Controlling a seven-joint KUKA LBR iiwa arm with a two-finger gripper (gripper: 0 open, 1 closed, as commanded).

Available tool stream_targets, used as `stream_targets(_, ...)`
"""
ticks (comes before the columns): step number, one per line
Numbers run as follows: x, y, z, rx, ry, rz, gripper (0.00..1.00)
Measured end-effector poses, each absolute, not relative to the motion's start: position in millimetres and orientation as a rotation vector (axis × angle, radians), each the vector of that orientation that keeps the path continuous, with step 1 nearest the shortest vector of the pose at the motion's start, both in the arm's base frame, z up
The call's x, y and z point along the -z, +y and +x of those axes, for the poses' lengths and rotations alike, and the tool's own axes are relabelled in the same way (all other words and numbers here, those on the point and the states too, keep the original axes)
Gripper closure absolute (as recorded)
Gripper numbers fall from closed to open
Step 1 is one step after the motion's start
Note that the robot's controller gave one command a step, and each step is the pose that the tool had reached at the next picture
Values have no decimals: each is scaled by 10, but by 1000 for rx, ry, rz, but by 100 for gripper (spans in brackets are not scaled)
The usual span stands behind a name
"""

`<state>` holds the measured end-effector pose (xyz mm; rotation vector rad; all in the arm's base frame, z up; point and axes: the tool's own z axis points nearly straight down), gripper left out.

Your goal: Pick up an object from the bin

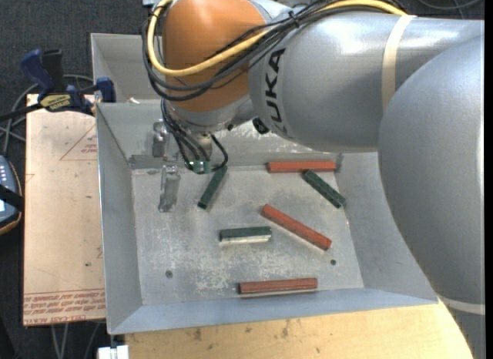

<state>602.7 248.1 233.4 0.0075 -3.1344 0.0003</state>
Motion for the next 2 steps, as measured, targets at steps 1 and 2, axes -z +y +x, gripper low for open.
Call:
stream_targets(1, -1479, 1522, 6242, -7, -3131, 169, 0)
stream_targets(2, -715, 1077, 6287, 10, -3144, -55, 0)
